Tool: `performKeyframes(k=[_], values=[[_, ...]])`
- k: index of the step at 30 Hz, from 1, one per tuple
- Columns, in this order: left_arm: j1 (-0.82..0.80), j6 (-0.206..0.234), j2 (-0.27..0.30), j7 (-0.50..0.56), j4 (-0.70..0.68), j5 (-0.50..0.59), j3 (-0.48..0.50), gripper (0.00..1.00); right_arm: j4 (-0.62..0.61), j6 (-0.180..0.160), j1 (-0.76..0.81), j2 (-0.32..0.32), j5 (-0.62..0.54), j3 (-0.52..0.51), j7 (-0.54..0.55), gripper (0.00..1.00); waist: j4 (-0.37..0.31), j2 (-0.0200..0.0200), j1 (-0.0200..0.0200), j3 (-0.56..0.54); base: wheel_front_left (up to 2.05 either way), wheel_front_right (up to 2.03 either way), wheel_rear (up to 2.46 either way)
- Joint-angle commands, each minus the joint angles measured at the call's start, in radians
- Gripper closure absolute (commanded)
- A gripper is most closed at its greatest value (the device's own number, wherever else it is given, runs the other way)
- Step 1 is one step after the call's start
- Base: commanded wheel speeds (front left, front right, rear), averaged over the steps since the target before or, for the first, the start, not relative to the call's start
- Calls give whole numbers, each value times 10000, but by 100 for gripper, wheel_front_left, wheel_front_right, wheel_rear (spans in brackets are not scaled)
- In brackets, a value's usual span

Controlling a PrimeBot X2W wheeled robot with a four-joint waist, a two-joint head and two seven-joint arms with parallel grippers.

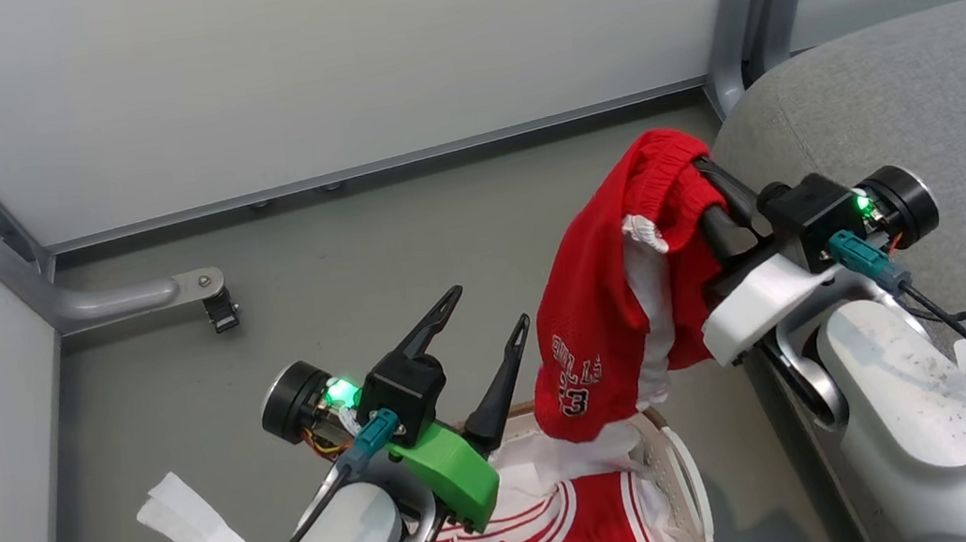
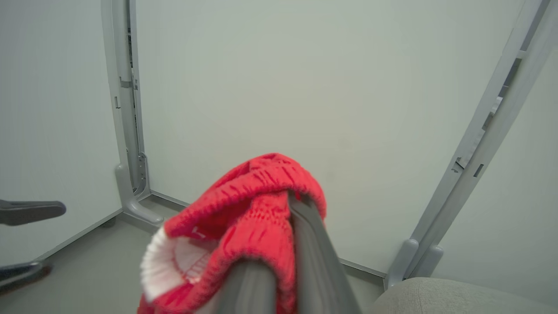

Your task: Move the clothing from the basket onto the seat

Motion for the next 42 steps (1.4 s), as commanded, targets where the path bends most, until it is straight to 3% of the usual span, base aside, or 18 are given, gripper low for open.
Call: performKeyframes(k=[1,8,17,27,35,42], values=[[217,-45,-21,-5,-78,151,165,0,-73,-10,146,-52,-44,-106,-25,100,-202,120,0,139,0,0,0],[517,-183,-213,-6,-328,542,766,0,-385,-10,35,-184,-172,-601,-25,100,-1121,120,0,596,0,0,0],[336,-418,-305,-7,-445,1153,1086,0,-833,-12,94,-447,-330,-1429,-25,100,-2894,120,0,1330,0,0,0],[-20,-625,-339,-7,-272,1543,1057,0,-1064,-12,390,-221,-421,-2027,-25,100,-4277,120,0,2101,0,0,0],[-334,-696,-284,-7,-213,1661,954,0,-858,-12,51,-172,-499,-2399,-25,100,-4246,120,0,2604,0,0,0],[-631,-712,-398,-7,-335,1841,835,0,-234,-12,-1257,-499,-869,-3366,-25,100,-3480,120,0,3112,0,0,0]])
